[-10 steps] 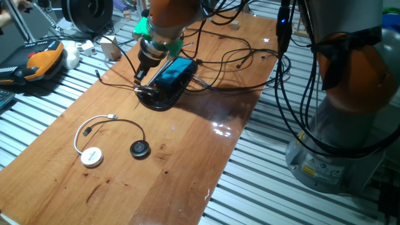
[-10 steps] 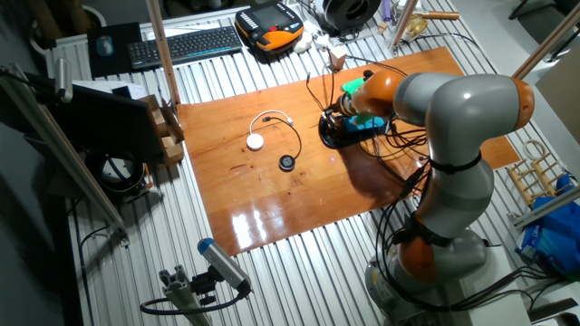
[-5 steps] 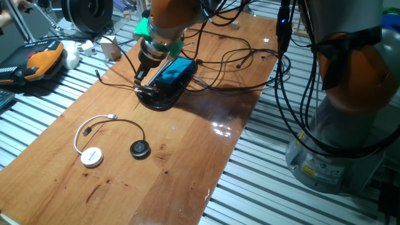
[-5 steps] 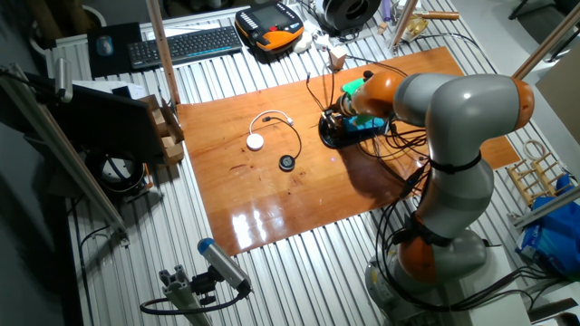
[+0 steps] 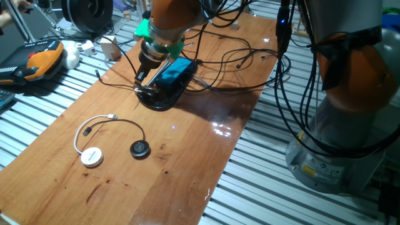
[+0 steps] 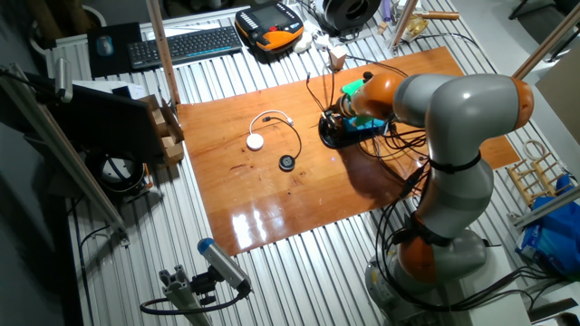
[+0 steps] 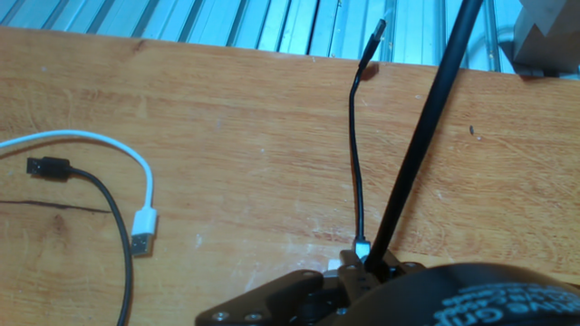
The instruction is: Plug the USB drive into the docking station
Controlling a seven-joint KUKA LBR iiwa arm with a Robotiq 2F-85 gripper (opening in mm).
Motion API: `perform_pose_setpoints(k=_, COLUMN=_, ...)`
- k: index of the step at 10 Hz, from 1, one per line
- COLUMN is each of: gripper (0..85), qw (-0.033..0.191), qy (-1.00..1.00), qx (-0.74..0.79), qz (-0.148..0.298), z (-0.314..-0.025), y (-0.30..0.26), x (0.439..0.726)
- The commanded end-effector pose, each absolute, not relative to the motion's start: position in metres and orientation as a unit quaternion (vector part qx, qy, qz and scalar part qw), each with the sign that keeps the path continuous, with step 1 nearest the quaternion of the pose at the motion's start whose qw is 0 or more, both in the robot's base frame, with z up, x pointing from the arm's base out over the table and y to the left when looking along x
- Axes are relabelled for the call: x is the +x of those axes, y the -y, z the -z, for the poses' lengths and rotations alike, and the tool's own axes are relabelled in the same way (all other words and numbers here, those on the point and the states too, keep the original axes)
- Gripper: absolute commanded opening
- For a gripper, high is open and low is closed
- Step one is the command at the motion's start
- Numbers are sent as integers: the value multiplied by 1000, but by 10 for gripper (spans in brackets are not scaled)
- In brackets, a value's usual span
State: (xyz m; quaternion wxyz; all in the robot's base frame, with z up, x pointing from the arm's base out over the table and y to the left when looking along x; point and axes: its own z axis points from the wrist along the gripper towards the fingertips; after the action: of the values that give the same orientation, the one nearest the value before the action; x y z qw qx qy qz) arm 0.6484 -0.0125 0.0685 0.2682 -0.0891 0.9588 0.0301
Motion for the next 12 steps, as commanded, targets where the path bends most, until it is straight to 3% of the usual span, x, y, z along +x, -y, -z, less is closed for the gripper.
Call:
perform_pose_setpoints(k=1, gripper=0, qw=268, qy=-959, qx=-89, qz=-30, z=-68, y=12, x=648)
perform_pose_setpoints(k=12, gripper=0, qw=269, qy=-959, qx=-88, qz=-33, z=-63, y=13, x=647)
